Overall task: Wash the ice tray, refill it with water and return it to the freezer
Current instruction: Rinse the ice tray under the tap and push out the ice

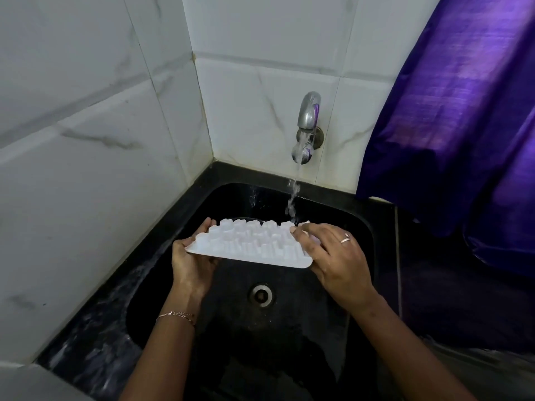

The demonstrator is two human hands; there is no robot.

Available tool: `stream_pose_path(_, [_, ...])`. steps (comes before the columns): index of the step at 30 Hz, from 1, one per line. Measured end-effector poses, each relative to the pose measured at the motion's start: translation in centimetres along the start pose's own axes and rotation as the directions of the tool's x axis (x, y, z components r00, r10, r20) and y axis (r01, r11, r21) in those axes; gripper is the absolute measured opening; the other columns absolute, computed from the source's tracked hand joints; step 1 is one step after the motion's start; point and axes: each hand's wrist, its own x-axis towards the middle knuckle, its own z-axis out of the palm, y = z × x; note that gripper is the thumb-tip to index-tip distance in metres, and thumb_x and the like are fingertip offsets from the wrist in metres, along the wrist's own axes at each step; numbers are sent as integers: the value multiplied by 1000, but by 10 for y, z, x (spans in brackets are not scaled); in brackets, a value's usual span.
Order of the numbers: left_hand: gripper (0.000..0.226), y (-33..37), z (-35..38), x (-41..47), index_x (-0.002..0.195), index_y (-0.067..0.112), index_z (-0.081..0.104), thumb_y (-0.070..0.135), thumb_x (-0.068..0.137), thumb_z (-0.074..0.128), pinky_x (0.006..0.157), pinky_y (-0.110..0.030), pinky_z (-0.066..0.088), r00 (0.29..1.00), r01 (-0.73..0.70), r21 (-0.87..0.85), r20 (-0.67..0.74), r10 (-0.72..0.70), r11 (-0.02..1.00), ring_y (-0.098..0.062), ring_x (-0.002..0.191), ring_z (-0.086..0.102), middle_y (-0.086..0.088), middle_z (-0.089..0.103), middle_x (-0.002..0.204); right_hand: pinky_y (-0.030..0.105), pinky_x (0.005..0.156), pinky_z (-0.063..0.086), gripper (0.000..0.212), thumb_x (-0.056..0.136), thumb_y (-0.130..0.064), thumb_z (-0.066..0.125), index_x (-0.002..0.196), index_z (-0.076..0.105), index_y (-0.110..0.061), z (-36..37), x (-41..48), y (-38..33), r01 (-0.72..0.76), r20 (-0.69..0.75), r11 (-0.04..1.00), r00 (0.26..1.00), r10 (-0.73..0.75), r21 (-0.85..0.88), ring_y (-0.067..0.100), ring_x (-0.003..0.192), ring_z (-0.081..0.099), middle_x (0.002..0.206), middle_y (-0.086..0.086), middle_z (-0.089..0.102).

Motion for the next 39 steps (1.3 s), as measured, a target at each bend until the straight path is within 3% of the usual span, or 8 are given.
stream_pose_path(4, [54, 0, -2, -2, 130, 9, 58, 28, 90, 26, 92, -37, 45, 1000, -18, 47, -21, 19, 999, -22, 104, 63, -8, 64, 123, 36, 85, 49, 30, 100, -17, 43, 128, 51, -16, 3, -6, -2, -53, 44, 998, 998, 52, 34, 23, 104, 60, 114, 7, 67])
stream_pose_path(8, [63, 0, 0, -7, 126, 9, 59, 53, 98, 24, 73, -32, 45, 1000, 30, 133, -9, -29, 991, -20, 93, 64, -8, 71, 104, 36, 80, 53, 33, 93, -35, 48, 120, 60, -18, 6, -10, 0, -276, 199, 947, 950, 241, 167, 18, 100, 61, 111, -3, 66])
stream_pose_path(12, [74, 1, -6, -6, 110, 9, 66, 68, 93, 24, 77, -37, 49, 995, 96, 320, -32, -90, 943, -22, 86, 72, -13, 73, 102, 34, 71, 52, 51, 94, -60, 29, 112, 58, -21, 13, -7, 3, -605, 469, 794, 722, 509, 68, 14, 82, 63, 91, -5, 67])
stream_pose_path(19, [59, 16, -25, -10, 114, 16, 68, 59, 96, 33, 90, -47, 52, 987, 115, 667, 9, -162, 737, -28, 97, 71, -11, 73, 108, 29, 74, 55, 41, 97, -53, 40, 101, 63, -19, 35, -12, 10, -875, 706, 449, 433, 561, 180, 5, 81, 65, 90, -8, 69])
stream_pose_path(23, [53, 13, -29, -18, 106, 18, 68, 56, 97, 32, 74, -40, 56, 990, 131, 627, -48, -130, 768, -27, 87, 73, -8, 75, 98, 41, 82, 57, 45, 96, -51, 46, 96, 67, -11, 41, -12, 12, -952, 811, 184, 305, 500, 245, 14, 82, 70, 91, 3, 74])
stream_pose_path(27, [44, 10, -24, -17, 95, 13, 68, 46, 100, 39, 53, -32, 55, 988, 120, 533, -150, -47, 837, -24, 66, 73, -8, 75, 81, 28, 56, 53, 57, 97, -58, 33, 103, 68, -14, 36, 6, 19, -983, 895, 99, 182, 406, 155, 15, 67, 66, 91, 10, 71])
stream_pose_path(34, [41, 24, -5, 2, 91, 12, 67, 45, 100, 43, 60, -34, 50, 981, 102, 515, -194, 0, 851, -29, 76, 67, -10, 70, 86, 30, 61, 53, 32, 99, -40, 46, 85, 61, -16, 62, 70, 87, -963, 669, 152, 264, 695, 222, 17, 65, 62, 93, 11, 73])
stream_pose_path(39, [40, 32, 15, 13, 88, 12, 64, 43, 100, 42, 61, -34, 50, 981, 103, 528, -194, 1, 843, -29, 77, 65, -10, 68, 87, 32, 78, 56, 39, 96, -42, 52, 112, 56, -7, 73, 120, 112, -947, 718, -58, 198, 667, 316, 21, 93, 65, 107, 10, 67])
